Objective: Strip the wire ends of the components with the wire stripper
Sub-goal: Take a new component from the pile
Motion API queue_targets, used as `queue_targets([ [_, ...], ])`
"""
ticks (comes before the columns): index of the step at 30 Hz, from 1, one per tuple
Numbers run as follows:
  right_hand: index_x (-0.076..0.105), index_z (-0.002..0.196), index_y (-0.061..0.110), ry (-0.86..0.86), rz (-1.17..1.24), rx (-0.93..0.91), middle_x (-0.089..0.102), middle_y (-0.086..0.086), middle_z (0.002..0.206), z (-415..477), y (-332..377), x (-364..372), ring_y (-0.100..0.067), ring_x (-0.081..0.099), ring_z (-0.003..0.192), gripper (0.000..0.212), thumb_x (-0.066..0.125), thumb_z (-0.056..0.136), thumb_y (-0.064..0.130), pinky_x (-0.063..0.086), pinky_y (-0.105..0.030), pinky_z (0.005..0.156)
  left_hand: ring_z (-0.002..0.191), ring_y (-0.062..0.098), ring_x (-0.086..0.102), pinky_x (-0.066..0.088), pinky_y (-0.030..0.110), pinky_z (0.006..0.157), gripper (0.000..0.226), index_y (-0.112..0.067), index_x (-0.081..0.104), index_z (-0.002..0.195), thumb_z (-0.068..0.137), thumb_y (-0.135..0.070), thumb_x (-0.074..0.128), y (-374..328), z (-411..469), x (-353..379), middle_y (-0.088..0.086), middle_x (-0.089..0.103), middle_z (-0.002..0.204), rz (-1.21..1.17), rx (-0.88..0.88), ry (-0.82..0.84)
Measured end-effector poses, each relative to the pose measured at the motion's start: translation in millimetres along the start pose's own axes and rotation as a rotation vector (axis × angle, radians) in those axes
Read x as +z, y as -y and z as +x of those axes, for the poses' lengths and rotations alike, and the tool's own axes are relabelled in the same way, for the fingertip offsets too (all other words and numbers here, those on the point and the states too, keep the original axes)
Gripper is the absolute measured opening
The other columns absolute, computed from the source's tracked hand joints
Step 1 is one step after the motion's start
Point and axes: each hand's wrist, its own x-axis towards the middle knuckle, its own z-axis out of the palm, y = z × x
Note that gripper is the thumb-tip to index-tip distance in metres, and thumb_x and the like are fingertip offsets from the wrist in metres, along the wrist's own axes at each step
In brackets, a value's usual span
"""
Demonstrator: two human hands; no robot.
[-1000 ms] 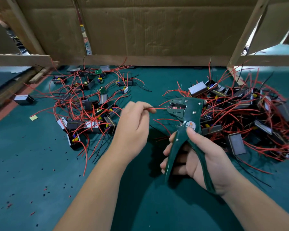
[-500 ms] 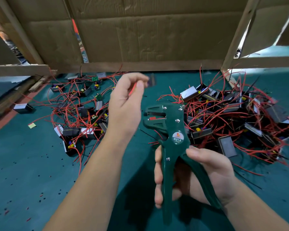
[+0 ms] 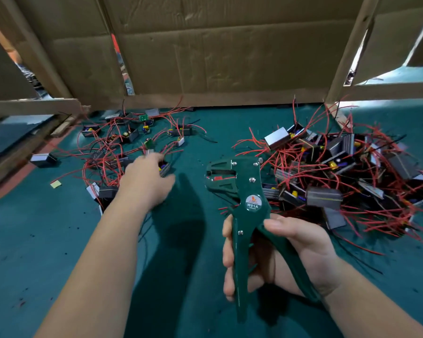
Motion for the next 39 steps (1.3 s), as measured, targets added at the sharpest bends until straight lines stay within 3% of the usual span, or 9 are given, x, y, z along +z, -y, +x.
queue_targets([
  [3,0.056,0.112,0.003,-0.018,0.01,-0.009,0.06,-0.023,0.095,1,-1,-1,-0.042,0.064,0.082,0.052,0.07,0.074,0.036,0.051,-0.048,0.077,0.131,0.035,0.033,0.032,0.046,0.105,0.06,-0.021,0.041,0.141,0.087,-0.036,0.062,4,-3,10,0.011,0.04,0.143,0.166,-0.065,0.037],
  [8,0.058,0.111,0.002,-0.055,0.028,-0.026,0.06,-0.024,0.093,0,0,-3,-0.044,0.064,0.081,0.053,0.072,0.072,0.035,0.051,-0.052,0.078,0.127,0.04,0.023,0.031,0.043,0.099,0.047,-0.021,0.046,0.134,0.09,-0.011,0.054,3,-2,22,0.02,0.027,0.143,-0.07,-0.202,-0.159],
  [17,0.06,0.109,0.002,-0.087,0.045,-0.043,0.059,-0.025,0.092,2,-1,-3,-0.045,0.063,0.08,0.055,0.075,0.068,0.035,0.051,-0.052,0.076,0.096,0.027,0.058,0.031,0.018,0.083,0.048,-0.019,0.054,0.126,0.082,-0.01,0.071,20,-1,26,0.012,0.051,0.124,-0.388,-0.085,-0.461],
  [22,0.061,0.11,0.002,-0.095,0.046,-0.038,0.06,-0.025,0.092,3,-2,-3,-0.046,0.063,0.08,0.054,0.075,0.069,0.034,0.051,-0.051,0.075,0.079,0.02,0.058,0.043,0.029,0.086,0.038,-0.014,0.061,0.119,0.083,-0.013,0.071,20,-7,24,0.004,0.065,0.113,-0.4,-0.042,-0.513],
  [27,0.061,0.11,0.003,-0.103,0.033,-0.036,0.06,-0.025,0.092,3,-2,-3,-0.046,0.063,0.08,0.054,0.075,0.069,0.034,0.05,-0.053,0.077,0.105,0.026,0.05,0.035,0.027,0.085,0.032,-0.015,0.066,0.114,0.082,-0.018,0.066,24,-8,23,0.011,0.057,0.119,-0.278,-0.125,-0.442],
  [30,0.06,0.111,0.002,-0.108,0.028,-0.036,0.06,-0.025,0.093,4,-2,-4,-0.046,0.063,0.08,0.055,0.075,0.069,0.034,0.051,-0.052,0.077,0.105,0.032,0.054,0.04,0.036,0.089,0.031,-0.018,0.065,0.113,0.082,-0.024,0.063,23,-9,23,0.011,0.063,0.115,-0.255,-0.173,-0.391],
  [32,0.059,0.111,0.001,-0.116,0.021,-0.037,0.059,-0.025,0.092,4,-3,-4,-0.046,0.063,0.08,0.056,0.075,0.068,0.034,0.051,-0.052,0.077,0.102,0.028,0.058,0.031,0.036,0.089,0.026,-0.026,0.061,0.11,0.083,-0.027,0.061,22,-11,24,0.001,0.067,0.108,-0.198,-0.173,-0.427],
  [35,0.06,0.111,0.001,-0.124,0.024,-0.046,0.059,-0.025,0.092,6,-3,-5,-0.046,0.063,0.079,0.056,0.075,0.067,0.034,0.051,-0.053,0.076,0.093,0.019,0.061,0.021,0.03,0.085,0.021,-0.032,0.059,0.104,0.084,-0.026,0.059,19,-14,24,-0.008,0.067,0.1,-0.242,-0.05,-0.584],
  [39,0.062,0.109,0.001,-0.144,0.042,-0.081,0.06,-0.025,0.091,8,-3,-5,-0.045,0.063,0.079,0.057,0.077,0.065,0.033,0.051,-0.053,0.074,0.082,0.01,0.064,0.047,0.025,0.082,0.022,-0.025,0.057,0.102,0.084,-0.015,0.063,10,-22,12,-0.008,0.063,0.094,-0.694,0.27,-0.819],
])
